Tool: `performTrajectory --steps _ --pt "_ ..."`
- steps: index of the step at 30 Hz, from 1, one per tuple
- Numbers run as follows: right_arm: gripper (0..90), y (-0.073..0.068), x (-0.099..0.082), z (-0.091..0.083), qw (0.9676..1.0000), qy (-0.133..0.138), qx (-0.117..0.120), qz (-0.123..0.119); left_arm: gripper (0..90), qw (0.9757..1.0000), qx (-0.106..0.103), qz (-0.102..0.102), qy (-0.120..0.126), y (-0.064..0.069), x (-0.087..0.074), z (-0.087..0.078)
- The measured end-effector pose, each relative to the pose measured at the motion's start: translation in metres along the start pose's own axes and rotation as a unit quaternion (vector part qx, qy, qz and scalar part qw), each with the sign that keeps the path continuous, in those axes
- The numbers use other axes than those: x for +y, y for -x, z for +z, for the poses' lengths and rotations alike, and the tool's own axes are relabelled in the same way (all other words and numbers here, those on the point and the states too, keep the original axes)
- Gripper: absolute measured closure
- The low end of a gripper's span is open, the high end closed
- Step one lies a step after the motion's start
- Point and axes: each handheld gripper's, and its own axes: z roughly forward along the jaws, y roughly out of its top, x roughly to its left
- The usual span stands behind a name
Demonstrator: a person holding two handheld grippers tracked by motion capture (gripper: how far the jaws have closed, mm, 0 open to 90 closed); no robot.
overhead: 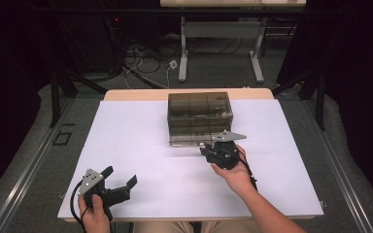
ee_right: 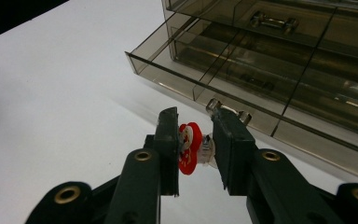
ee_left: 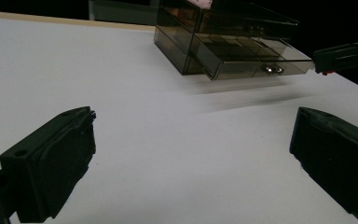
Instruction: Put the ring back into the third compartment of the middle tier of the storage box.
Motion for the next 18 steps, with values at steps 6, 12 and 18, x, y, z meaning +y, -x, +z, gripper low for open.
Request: performTrajectory --steps 6,12,18 --pt "72.6 0.005 0.005 -0.001 0.9999 0.001 -0.009 0.008 0.4 1.0 0.0 0.0 0.0 0.0 0.0 0.0" --pt "72.6 0.01 0.011 -0.002 0.9998 0.002 -0.014 0.01 0.4 1.0 0.0 0.0 -0.001 0.0 0.0 0.0" --pt "72.6 0.015 0.015 0.0 0.9997 0.002 -0.024 0.011 0.4 1.0 0.0 0.0 -0.001 0.0 0.0 0.0"
